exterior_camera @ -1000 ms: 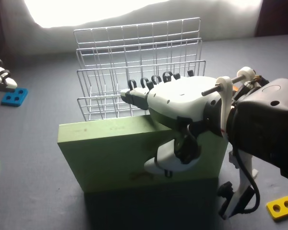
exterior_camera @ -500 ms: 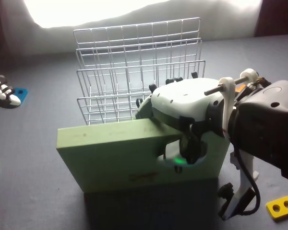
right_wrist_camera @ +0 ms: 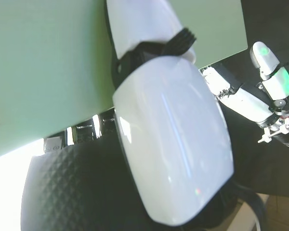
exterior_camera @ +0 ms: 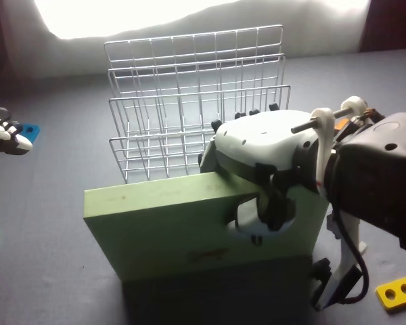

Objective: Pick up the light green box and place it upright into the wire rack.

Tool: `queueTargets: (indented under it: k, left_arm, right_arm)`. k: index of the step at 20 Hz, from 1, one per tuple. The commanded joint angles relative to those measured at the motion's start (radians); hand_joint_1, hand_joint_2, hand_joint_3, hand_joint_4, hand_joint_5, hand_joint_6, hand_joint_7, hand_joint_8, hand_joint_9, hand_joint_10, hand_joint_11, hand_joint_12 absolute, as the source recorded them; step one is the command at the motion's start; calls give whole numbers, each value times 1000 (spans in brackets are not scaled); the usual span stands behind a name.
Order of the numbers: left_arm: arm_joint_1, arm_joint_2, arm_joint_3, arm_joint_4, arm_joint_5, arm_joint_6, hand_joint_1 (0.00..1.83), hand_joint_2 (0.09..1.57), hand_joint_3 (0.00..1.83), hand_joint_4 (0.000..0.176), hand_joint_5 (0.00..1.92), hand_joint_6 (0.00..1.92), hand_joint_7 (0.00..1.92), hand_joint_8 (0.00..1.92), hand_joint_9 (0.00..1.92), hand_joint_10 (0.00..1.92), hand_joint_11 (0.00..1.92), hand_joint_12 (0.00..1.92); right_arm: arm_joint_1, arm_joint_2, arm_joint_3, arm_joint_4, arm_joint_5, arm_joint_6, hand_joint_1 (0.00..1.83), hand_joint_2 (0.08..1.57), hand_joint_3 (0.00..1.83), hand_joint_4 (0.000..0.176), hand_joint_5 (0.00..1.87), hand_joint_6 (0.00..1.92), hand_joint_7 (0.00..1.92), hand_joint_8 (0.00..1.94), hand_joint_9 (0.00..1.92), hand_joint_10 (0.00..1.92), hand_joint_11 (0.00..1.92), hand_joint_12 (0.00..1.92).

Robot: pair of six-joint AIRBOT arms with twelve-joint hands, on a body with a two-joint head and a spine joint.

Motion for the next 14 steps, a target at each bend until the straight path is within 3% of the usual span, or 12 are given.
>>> queueTargets:
  k: [1,5,7,9,14]
  left_arm:
    - [-11,1,3,-18,70,-7,371,1378,3,0,154,1,196,2,251,4,0,890]
    - [-13,1,-2,-22,70,-31,397,1365,0,0,167,4,205,3,253,3,0,884]
    - [-13,1,-7,-1,72,-43,404,1367,0,0,167,2,197,0,242,2,0,855]
    - [-13,2,-12,13,75,-50,403,1365,0,0,163,1,195,1,247,3,0,841]
    - [-13,3,-21,22,76,-51,404,1368,1,0,177,3,193,1,234,0,0,825]
  right_arm:
    - [22,10,-2,-54,4,1,1354,1179,1,0,884,994,877,1259,691,1508,373,1764]
    - [84,45,-11,-54,-7,-63,1357,1172,0,0,889,988,890,1235,716,1482,399,1759]
    - [122,60,-12,-54,-10,-79,1358,1156,0,0,937,898,929,1176,746,1491,399,1772]
    - [164,71,-13,-54,-9,-85,1357,1173,1,0,876,1007,894,1219,713,1497,380,1770]
    - [237,84,-17,-55,-12,-91,1363,1146,0,0,948,871,958,1134,766,1466,419,1749]
